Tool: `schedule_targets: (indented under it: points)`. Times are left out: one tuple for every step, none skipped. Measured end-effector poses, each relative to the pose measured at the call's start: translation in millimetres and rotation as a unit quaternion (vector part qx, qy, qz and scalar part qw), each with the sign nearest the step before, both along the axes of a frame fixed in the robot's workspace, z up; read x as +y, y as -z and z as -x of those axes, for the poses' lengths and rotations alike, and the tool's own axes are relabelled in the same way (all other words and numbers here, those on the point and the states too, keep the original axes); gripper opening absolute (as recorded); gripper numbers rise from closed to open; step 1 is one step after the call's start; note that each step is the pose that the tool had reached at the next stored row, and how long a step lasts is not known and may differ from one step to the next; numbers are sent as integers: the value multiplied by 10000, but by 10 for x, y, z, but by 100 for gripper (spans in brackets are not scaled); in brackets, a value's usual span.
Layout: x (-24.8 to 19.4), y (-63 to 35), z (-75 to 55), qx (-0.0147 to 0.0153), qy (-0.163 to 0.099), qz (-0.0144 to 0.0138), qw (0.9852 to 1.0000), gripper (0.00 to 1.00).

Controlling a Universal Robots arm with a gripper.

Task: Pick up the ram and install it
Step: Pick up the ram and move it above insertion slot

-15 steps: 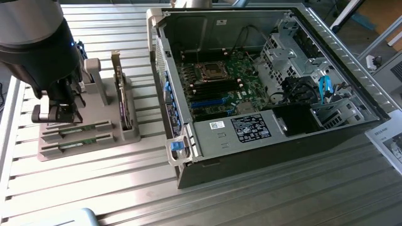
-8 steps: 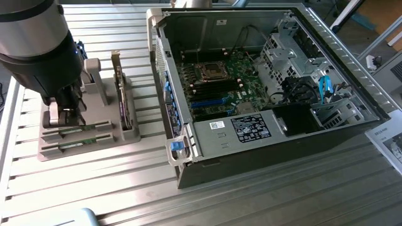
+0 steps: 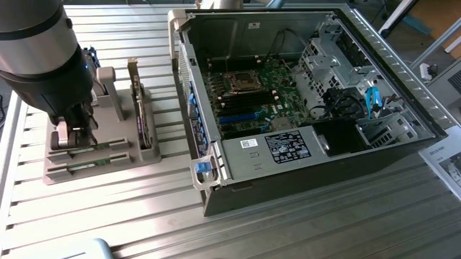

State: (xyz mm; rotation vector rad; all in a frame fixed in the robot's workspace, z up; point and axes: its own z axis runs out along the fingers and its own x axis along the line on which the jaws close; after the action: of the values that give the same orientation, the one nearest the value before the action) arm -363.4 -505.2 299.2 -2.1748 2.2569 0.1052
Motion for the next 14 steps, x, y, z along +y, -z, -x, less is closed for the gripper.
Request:
schedule_targets:
  points:
    - [0,14,4,-2,-34,-16,10000,36]
    - [1,29,8,-4,-67,-32,10000,36]
    - [4,46,15,-8,-97,-49,9999,36]
    - [6,64,23,-9,-111,-59,9999,36]
    - [13,83,46,-9,-114,-59,9999,36]
    - [16,100,72,-9,-116,-59,9999,36]
    - [19,119,96,-9,-120,-62,9999,36]
    - [21,144,130,-10,-129,-70,9999,36]
    - [22,166,153,-10,-141,-83,9999,36]
    - [23,185,164,-11,-157,-93,9998,36]
    - [23,202,169,-11,-192,-99,9998,36]
    - [22,225,170,-10,-264,-99,9996,36]
    - [21,270,172,-8,-371,-100,9993,36]
    - [17,305,174,-8,-437,-100,9990,36]
